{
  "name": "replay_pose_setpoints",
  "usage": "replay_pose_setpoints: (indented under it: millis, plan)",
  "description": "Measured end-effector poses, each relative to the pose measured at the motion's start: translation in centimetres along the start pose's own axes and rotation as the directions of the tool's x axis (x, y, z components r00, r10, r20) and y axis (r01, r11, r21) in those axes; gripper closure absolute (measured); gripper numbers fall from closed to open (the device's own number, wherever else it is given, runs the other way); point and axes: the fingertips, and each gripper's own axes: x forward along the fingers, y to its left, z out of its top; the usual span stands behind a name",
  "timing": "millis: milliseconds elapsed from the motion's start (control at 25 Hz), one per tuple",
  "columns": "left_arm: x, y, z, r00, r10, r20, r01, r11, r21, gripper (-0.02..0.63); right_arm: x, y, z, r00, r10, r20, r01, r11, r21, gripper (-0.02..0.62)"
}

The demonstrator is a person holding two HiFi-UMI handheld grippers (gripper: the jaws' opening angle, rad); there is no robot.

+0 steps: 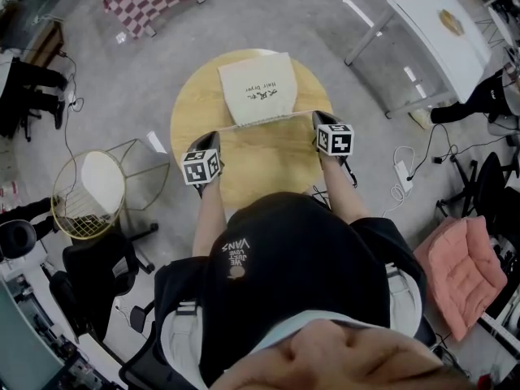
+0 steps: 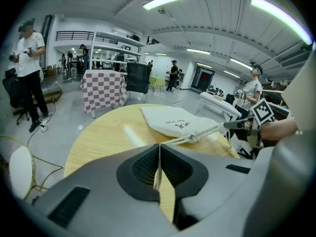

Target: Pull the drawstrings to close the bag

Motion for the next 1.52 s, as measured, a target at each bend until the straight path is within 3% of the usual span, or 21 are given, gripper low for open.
replay_pose_setpoints:
  millis: [800, 1000, 1520]
  plan:
    - [-0.5, 1.6, 0.3, 0.999, 0.031, 0.021, -0.031, 1.0, -0.005, 0.588, -1.1, -1.9, -0.3, 0.999, -0.032, 0.016, 0.031, 0.998, 0.062, 0.592]
    - [-0.6, 1.8, 0.4, 0.999, 0.029, 0.026, -0.029, 1.0, -0.012, 0.588, -1.5, -2.7, -0.3, 0.999, -0.043, 0.029, 0.04, 0.993, 0.107, 0.592]
    - [-0.5, 2.0, 0.5, 1.0, 0.006, 0.019, -0.005, 1.0, -0.027, 0.589, -2.0, -4.0, -0.2, 0.997, -0.07, 0.024, 0.067, 0.992, 0.109, 0.592]
